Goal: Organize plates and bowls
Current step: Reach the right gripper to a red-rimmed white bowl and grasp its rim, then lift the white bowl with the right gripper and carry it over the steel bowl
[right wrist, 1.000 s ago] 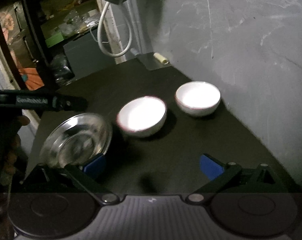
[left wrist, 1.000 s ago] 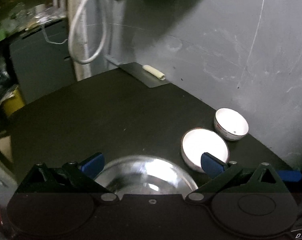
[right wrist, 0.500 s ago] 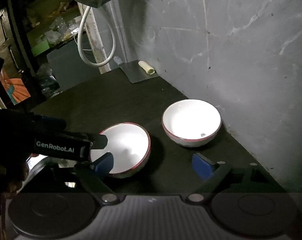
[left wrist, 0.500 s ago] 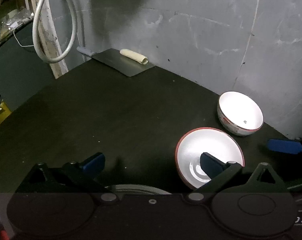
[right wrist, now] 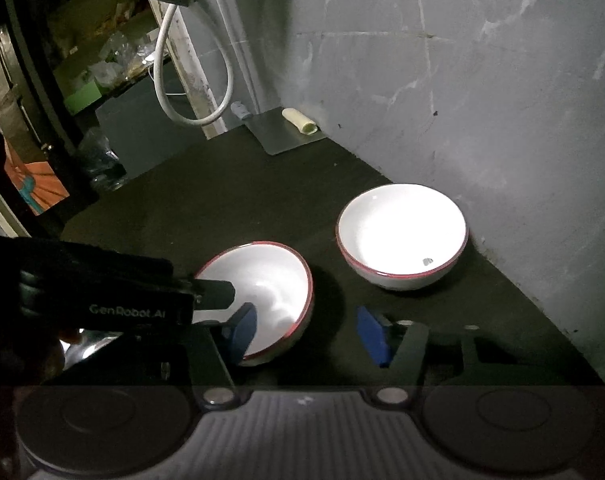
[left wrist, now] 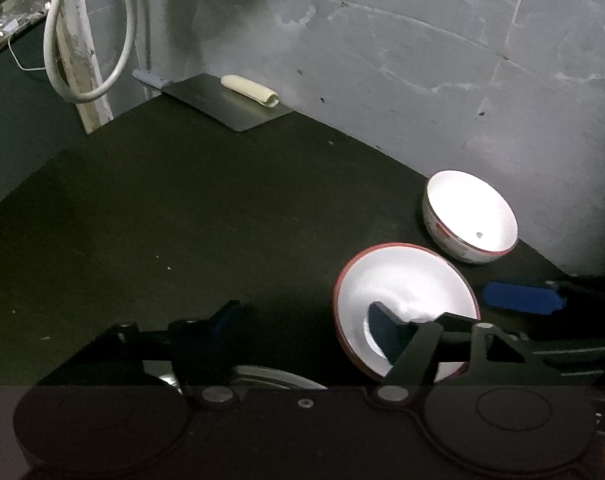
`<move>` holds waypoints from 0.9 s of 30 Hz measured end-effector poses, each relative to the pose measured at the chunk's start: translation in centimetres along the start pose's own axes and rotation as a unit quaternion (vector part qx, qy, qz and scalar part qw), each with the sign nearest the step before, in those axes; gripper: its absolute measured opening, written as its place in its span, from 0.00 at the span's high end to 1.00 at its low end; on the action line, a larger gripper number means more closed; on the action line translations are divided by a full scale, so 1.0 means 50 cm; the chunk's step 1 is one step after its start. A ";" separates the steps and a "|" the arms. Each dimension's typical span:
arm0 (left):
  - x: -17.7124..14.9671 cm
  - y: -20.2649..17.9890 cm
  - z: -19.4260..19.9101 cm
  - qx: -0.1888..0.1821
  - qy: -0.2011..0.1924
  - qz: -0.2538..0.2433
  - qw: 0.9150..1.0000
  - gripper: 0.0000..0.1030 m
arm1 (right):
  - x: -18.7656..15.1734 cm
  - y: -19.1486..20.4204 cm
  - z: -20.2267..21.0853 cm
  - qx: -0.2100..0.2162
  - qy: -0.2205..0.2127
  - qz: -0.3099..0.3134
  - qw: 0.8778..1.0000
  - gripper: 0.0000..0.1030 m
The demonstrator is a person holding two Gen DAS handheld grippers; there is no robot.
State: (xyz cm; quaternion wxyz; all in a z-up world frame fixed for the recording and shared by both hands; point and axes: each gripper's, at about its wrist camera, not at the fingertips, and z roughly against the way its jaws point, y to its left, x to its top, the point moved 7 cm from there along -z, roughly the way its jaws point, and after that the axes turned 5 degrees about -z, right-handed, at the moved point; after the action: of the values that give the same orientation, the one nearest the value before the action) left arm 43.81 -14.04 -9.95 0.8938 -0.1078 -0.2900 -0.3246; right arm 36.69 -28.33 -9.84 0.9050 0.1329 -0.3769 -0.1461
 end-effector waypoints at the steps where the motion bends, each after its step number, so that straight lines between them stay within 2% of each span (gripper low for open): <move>1: -0.001 -0.002 0.000 -0.004 0.002 0.002 1.000 0.46 | -0.001 0.000 -0.003 0.001 0.003 -0.001 1.000 0.46; 4: -0.006 -0.008 -0.002 -0.018 0.005 0.008 1.000 0.61 | -0.003 0.001 -0.007 0.007 0.008 -0.008 1.000 0.51; 11: -0.014 -0.019 -0.001 -0.033 0.006 0.012 0.999 0.72 | -0.002 0.001 -0.018 0.016 0.011 -0.017 1.000 0.66; 15: -0.013 -0.025 0.001 -0.045 0.003 0.021 0.999 0.84 | -0.003 0.005 -0.018 0.022 0.012 -0.020 0.999 0.74; 19: -0.015 -0.030 0.003 -0.043 -0.005 0.024 0.999 0.85 | -0.005 0.006 -0.020 0.021 0.012 -0.025 0.999 0.74; 27: -0.024 -0.035 0.035 -0.053 -0.025 0.039 0.998 0.89 | -0.016 -0.003 0.003 0.022 0.005 -0.043 0.999 0.82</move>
State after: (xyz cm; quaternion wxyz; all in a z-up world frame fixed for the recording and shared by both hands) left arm 41.16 -14.10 -9.21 0.8913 -0.1746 -0.2898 -0.3018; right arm 36.01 -28.21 -10.28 0.8967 0.1697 -0.3692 -0.1755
